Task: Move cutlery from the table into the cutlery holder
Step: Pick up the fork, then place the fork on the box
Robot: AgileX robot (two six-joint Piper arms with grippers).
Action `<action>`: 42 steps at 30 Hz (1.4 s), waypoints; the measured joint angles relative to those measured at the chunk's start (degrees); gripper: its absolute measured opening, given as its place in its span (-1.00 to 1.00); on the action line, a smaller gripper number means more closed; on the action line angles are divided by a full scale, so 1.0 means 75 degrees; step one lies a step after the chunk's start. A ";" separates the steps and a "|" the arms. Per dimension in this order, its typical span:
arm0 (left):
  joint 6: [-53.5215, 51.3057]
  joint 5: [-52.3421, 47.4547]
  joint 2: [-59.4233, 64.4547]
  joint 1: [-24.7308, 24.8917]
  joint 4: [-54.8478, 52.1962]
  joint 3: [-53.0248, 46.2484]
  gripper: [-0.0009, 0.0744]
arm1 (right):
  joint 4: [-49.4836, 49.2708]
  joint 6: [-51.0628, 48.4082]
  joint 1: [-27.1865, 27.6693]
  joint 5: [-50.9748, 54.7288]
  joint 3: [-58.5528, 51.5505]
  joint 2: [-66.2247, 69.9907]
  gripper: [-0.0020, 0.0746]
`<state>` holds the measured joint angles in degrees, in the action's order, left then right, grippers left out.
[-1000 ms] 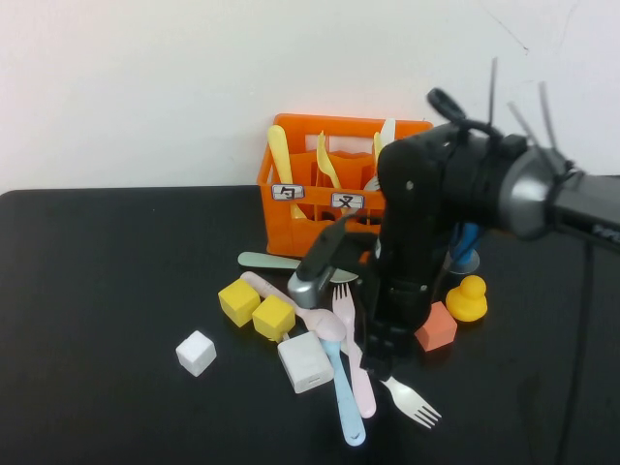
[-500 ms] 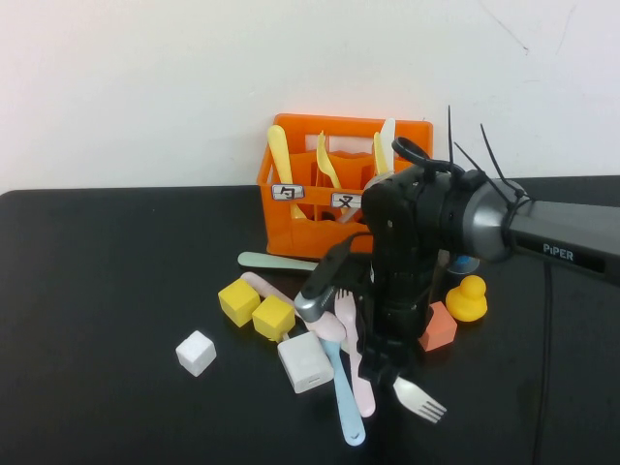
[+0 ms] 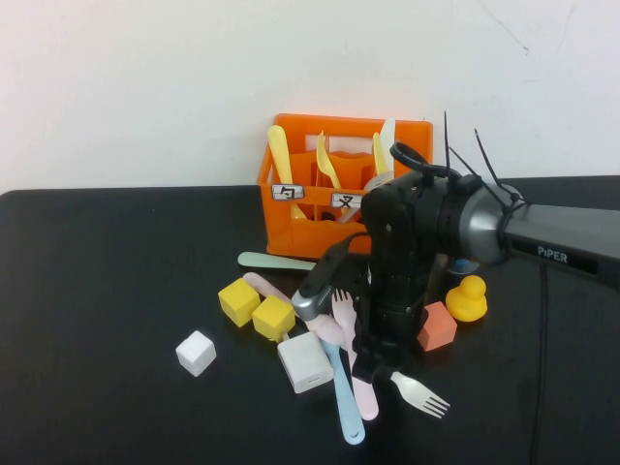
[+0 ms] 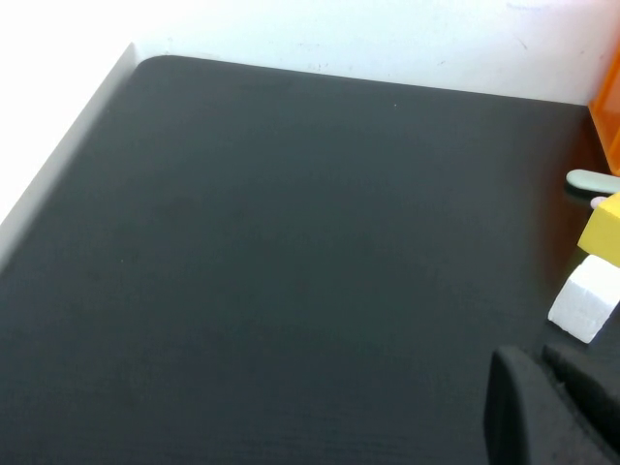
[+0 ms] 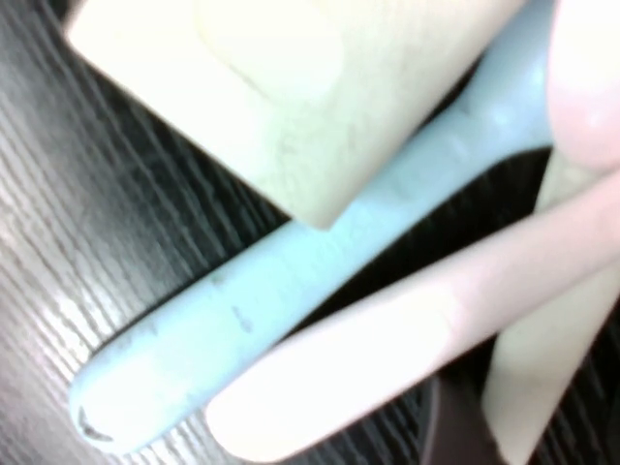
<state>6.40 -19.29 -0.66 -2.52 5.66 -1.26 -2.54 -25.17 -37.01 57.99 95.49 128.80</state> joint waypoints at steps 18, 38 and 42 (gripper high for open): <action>-0.0017 0.0000 0.0000 0.0000 0.0000 0.0000 -0.98 | -0.0454 0.0690 0.0000 -0.1778 -0.2099 -0.1911 -0.59; -0.0017 0.0000 0.0000 0.0000 0.0000 0.0000 -0.98 | -0.1893 0.0991 -0.0117 -0.9223 -0.5038 -0.4082 -0.59; -0.0017 0.0000 0.0000 0.0000 0.0000 0.0000 -0.98 | -0.1908 0.0997 -0.0202 -1.1309 -0.5038 -0.4079 -0.59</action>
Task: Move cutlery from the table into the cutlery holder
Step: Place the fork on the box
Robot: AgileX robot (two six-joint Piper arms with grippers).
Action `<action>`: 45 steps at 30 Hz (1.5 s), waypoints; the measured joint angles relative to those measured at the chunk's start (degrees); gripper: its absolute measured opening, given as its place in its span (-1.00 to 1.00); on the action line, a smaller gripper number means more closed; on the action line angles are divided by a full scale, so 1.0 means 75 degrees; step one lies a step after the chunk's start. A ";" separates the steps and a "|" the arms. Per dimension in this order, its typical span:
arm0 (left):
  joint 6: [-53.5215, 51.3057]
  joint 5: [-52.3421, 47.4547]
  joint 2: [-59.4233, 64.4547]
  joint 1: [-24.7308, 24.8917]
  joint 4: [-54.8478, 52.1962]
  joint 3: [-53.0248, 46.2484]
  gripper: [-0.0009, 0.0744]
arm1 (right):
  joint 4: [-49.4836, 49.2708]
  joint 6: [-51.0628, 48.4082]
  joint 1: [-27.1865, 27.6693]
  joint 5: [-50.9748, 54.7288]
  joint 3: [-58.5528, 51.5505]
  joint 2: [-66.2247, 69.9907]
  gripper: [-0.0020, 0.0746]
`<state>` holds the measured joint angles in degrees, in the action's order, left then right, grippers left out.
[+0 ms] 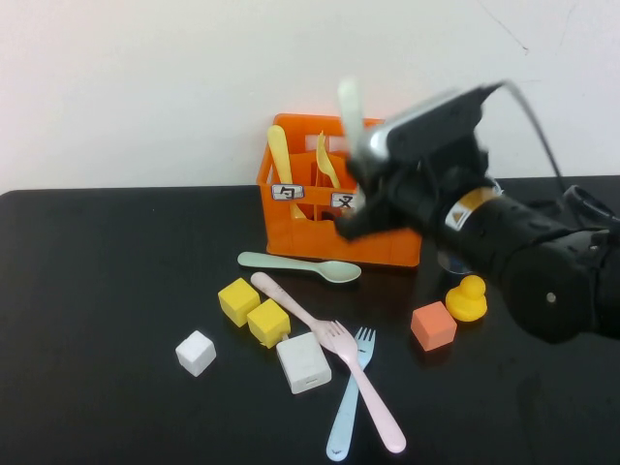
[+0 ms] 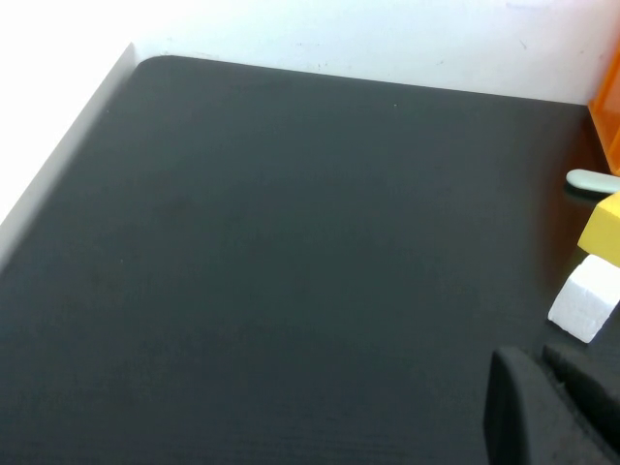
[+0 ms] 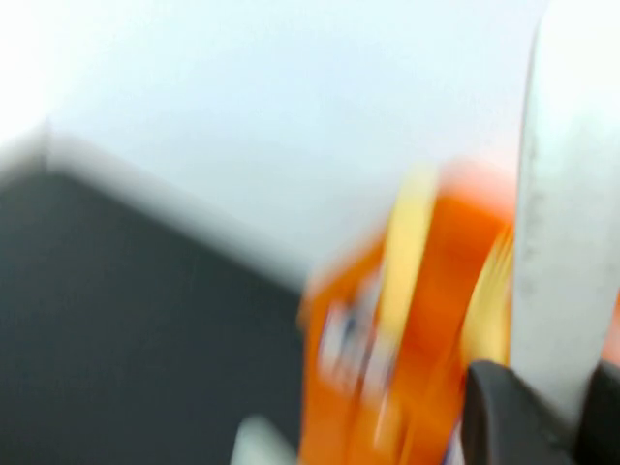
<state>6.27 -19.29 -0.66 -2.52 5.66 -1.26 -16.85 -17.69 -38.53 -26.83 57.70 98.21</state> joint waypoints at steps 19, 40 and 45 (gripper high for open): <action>0.0015 0.0000 0.0000 0.0000 0.0000 0.0000 -0.98 | -0.0030 0.0186 0.0014 -0.3743 0.1402 0.2068 -0.59; -0.0006 0.0000 0.0000 0.0000 0.0000 0.0000 -0.98 | -0.0231 -0.0494 0.0385 -0.2441 0.2676 0.3315 -0.48; -0.0006 0.0000 0.0000 0.0000 0.0000 0.0000 -0.98 | -0.0365 -0.0507 0.0387 -0.2342 0.2676 0.3315 -0.16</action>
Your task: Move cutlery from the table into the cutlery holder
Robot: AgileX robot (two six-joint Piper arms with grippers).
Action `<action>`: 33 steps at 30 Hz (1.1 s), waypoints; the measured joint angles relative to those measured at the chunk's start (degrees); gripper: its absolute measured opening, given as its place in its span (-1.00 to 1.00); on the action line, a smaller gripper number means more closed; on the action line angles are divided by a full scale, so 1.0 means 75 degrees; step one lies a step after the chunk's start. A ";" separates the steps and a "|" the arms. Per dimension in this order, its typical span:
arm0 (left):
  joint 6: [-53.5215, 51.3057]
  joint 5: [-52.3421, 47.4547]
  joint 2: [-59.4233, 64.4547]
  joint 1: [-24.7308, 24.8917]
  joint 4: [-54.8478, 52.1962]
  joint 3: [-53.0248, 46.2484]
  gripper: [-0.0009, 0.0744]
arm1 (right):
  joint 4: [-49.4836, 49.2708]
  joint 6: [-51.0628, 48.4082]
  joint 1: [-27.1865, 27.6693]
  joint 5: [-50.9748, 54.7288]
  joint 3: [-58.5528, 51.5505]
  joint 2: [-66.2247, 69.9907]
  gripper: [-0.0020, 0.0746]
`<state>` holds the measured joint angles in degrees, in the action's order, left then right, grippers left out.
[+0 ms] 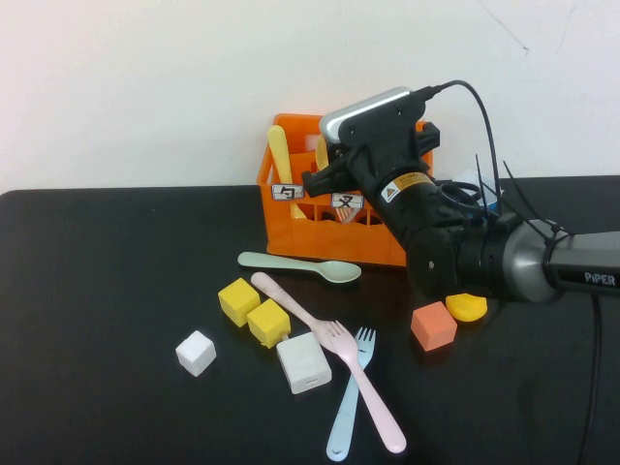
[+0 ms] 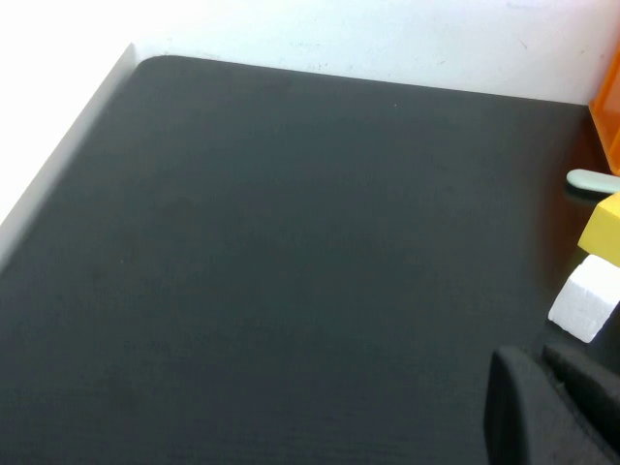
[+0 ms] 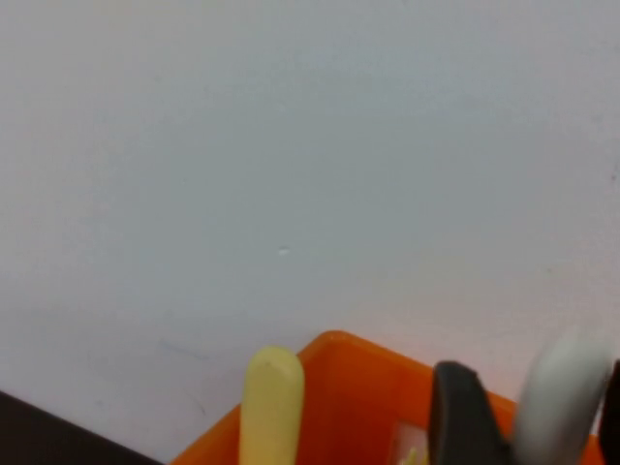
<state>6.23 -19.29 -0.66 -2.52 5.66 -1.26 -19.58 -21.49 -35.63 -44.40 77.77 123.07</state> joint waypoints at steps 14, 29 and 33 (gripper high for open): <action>0.0013 0.0000 0.0000 0.0000 0.0000 0.0000 -0.98 | 0.0672 0.0136 -0.0049 0.0399 -0.1056 -0.1808 -0.30; 0.0013 0.0000 0.0000 0.0000 0.0000 0.0000 -0.98 | 0.0931 0.0136 -0.0178 0.0754 -0.4979 -0.6451 -0.95; 0.0029 0.0000 0.0000 0.0000 0.0000 0.0000 -0.98 | 0.0931 0.0065 -0.0178 0.1068 -0.5662 -0.7543 -0.95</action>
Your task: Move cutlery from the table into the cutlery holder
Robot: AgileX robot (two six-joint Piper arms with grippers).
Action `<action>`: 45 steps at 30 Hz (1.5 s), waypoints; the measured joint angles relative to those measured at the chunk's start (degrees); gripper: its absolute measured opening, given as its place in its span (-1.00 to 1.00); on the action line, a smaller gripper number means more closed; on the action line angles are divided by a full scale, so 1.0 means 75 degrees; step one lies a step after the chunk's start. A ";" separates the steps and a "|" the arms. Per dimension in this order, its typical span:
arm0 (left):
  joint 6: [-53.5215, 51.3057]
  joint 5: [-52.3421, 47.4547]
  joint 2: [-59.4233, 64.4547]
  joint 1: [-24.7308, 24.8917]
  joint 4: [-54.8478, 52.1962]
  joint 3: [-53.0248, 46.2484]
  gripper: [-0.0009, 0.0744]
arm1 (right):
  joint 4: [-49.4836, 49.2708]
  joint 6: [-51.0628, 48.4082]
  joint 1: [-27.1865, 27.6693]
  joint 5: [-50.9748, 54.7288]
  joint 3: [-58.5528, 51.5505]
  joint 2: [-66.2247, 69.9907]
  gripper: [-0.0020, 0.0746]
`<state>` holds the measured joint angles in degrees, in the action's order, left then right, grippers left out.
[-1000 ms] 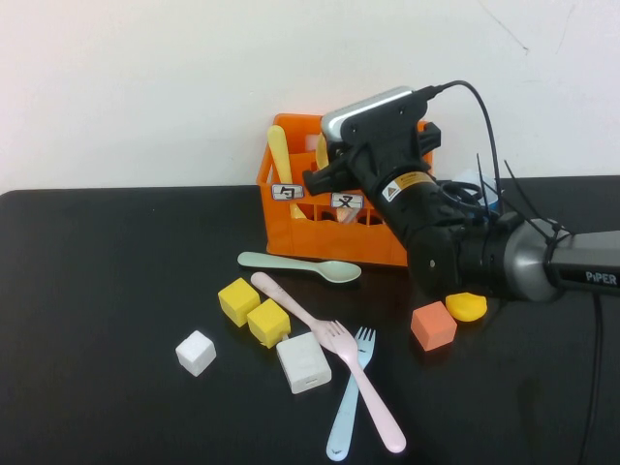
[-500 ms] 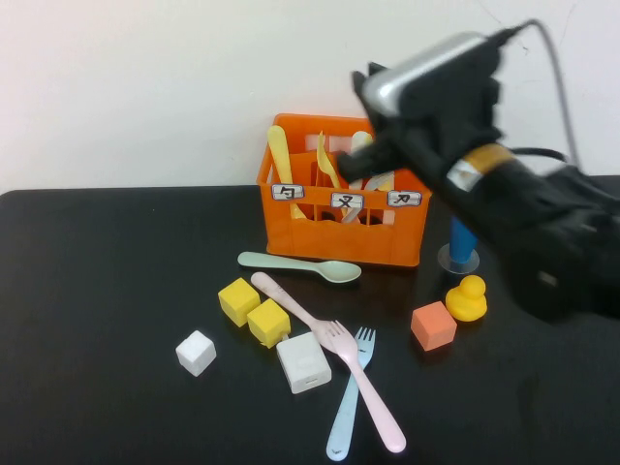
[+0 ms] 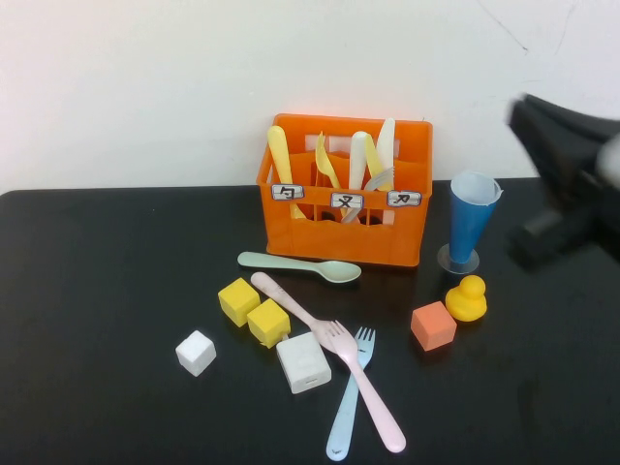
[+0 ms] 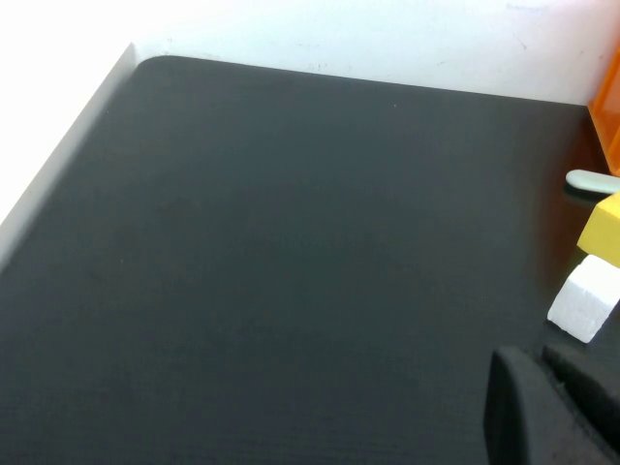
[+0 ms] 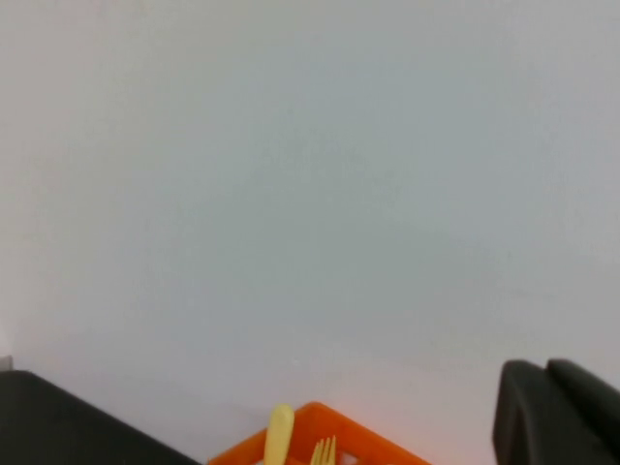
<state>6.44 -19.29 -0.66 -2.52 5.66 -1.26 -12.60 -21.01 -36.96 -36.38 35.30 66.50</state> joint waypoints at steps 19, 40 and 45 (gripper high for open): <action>-0.0014 0.0000 0.0000 0.0000 0.0000 0.0000 -0.98 | 0.0110 -0.1746 0.0000 0.4689 -0.2084 -0.4573 -0.95; -0.0031 0.0000 0.0000 0.0000 0.0000 0.0000 -0.98 | -0.0262 -0.1745 0.4353 0.5083 -0.4815 -0.8006 -0.95; -0.0017 0.0000 0.0000 0.0000 0.0000 0.0000 -0.98 | -0.0319 -0.1731 0.4928 0.5148 -0.4918 -0.8417 -0.95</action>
<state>6.32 -19.29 -0.66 -2.52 5.66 -1.26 -14.99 -33.99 0.00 2.23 -1.58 3.37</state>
